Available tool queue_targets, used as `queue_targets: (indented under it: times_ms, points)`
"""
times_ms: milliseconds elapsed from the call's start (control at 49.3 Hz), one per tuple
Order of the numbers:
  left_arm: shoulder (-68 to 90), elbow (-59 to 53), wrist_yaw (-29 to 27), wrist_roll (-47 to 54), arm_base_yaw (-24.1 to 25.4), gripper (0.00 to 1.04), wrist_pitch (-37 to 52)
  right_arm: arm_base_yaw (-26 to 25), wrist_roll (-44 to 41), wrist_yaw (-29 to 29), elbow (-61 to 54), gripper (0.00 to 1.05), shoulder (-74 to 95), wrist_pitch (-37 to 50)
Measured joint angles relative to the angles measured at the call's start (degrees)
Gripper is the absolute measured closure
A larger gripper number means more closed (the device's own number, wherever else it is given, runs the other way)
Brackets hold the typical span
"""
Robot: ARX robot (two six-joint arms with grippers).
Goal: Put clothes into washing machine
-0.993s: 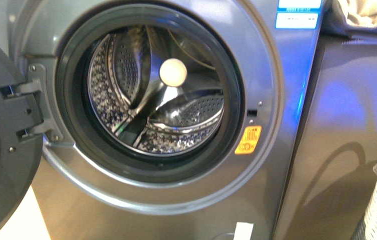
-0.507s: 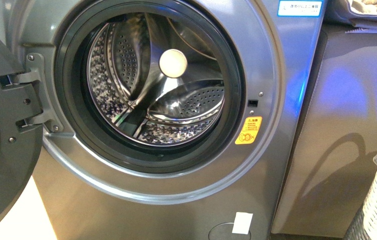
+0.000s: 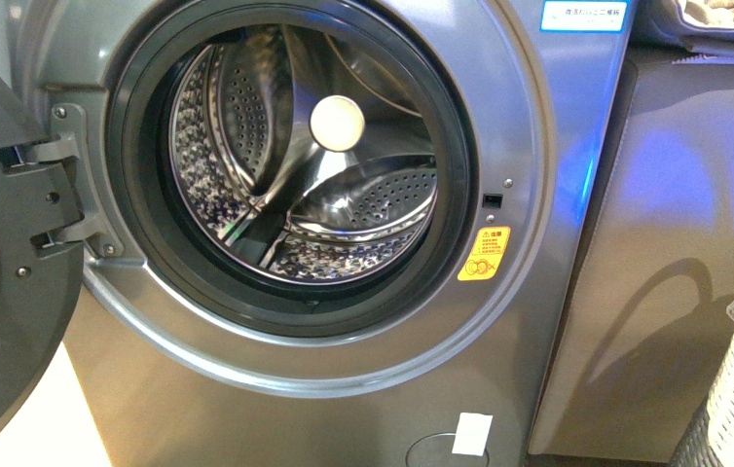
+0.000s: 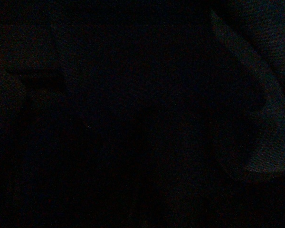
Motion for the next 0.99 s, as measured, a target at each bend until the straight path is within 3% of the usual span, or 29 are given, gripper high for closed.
queue_targets:
  times_ms: [182,689,993]
  points:
    - [0.0,0.0,0.0,0.0,0.0,0.06,0.0,-0.4,2.4,-1.3,-3.9,0.92,-3.9,2.3]
    - [0.0,0.0,0.0,0.0,0.0,0.07,0.0,1.3,1.7,-3.2,-25.3,0.92,-34.2,19.0]
    - [0.0,0.0,0.0,0.0,0.0,0.06,0.0,3.9,0.7,-5.0,-34.4,0.92,-55.2,21.3]
